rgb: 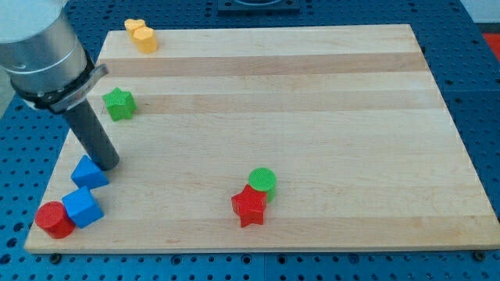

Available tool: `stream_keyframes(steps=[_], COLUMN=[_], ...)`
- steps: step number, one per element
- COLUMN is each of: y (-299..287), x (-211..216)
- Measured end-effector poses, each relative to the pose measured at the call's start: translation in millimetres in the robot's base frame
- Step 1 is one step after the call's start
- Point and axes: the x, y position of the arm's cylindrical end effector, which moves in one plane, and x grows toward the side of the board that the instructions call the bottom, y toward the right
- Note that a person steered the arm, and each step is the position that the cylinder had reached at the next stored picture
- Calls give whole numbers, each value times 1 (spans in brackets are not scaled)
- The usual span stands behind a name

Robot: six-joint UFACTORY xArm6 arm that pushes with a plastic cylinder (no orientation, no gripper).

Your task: Move the green star to the top of the blue triangle

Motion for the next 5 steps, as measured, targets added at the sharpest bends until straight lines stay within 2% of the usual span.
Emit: stream_keyframes(steps=[3, 4, 5], y=[-1, -1, 17], x=[22, 16, -29])
